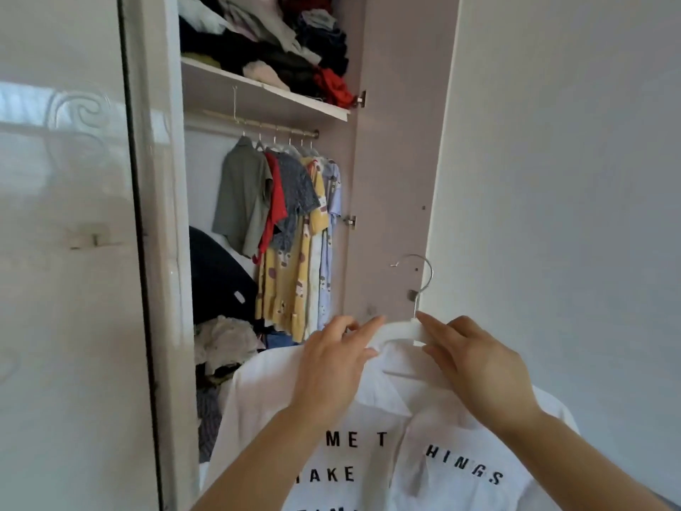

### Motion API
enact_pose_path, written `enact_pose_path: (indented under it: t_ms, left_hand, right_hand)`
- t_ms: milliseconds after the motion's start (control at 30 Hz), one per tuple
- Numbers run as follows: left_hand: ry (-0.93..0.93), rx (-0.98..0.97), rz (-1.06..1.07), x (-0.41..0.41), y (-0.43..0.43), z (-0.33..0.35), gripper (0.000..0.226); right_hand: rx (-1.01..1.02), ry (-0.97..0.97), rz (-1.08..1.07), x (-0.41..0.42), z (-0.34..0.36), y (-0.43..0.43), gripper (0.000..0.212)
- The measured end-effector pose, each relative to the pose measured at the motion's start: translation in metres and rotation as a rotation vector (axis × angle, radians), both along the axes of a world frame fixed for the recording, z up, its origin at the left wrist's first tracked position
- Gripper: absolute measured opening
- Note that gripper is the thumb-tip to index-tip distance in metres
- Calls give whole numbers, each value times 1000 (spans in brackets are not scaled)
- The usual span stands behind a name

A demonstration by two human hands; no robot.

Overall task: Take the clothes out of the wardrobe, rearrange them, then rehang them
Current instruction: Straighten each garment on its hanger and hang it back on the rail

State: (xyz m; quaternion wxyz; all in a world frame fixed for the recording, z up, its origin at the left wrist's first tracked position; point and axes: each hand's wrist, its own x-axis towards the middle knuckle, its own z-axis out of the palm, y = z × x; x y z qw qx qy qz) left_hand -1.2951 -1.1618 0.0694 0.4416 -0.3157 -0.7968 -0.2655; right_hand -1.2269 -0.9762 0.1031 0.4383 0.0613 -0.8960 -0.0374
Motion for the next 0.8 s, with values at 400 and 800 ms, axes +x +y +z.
enact_pose_path:
  t_ms: [400, 800]
  left_hand:
    - [95, 66, 97, -222, -18, 31, 61]
    - [110, 86, 370, -414, -48, 79, 48]
  right_hand:
    - [110, 293, 221, -247, 29, -4, 41]
    - [73, 309, 479, -482, 67, -9, 51]
